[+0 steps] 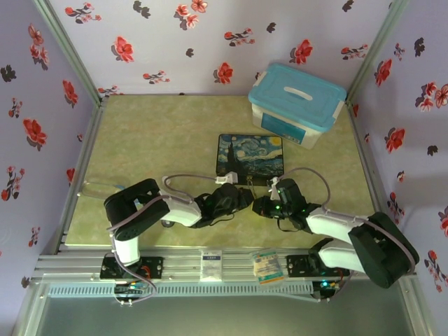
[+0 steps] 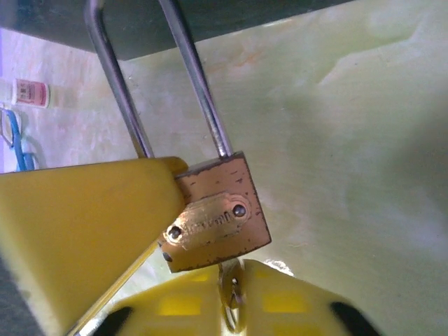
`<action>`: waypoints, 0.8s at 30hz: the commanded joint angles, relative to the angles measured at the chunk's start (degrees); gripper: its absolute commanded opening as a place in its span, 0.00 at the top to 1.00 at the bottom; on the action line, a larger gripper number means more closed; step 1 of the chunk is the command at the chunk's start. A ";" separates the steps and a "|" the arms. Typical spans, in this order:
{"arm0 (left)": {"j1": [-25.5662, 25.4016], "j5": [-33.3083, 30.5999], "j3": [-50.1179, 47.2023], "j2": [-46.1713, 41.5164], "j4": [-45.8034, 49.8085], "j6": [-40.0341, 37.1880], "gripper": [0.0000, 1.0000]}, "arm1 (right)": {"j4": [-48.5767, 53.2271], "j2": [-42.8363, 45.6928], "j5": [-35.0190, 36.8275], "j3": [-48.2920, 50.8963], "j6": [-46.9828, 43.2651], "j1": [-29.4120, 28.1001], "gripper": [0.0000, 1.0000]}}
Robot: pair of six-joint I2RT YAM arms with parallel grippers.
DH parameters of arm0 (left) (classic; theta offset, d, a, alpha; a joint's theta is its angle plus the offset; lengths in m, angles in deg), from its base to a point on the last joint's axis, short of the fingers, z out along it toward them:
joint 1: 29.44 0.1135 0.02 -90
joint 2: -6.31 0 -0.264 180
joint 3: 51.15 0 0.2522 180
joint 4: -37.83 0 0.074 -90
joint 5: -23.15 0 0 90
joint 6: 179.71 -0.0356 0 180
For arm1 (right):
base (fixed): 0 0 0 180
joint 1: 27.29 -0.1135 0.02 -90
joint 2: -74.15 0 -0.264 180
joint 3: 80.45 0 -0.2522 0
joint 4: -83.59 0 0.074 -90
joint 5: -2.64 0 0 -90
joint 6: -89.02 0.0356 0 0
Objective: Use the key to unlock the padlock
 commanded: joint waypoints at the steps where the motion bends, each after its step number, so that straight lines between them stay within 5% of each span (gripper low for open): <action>1: 0.58 -1.69 1.24 -0.58 18.15 -4.29 0.95 | -0.83 0.78 1.03 -0.91 0.51 -0.14 0.58; 6: 2.38 -2.14 -1.06 -4.02 21.29 -5.38 0.99 | 13.34 7.49 6.71 -3.83 -3.34 0.21 0.45; 24: 2.58 -8.74 12.91 -5.74 56.41 -19.91 0.95 | 29.61 8.74 27.04 -18.66 -7.87 1.53 0.42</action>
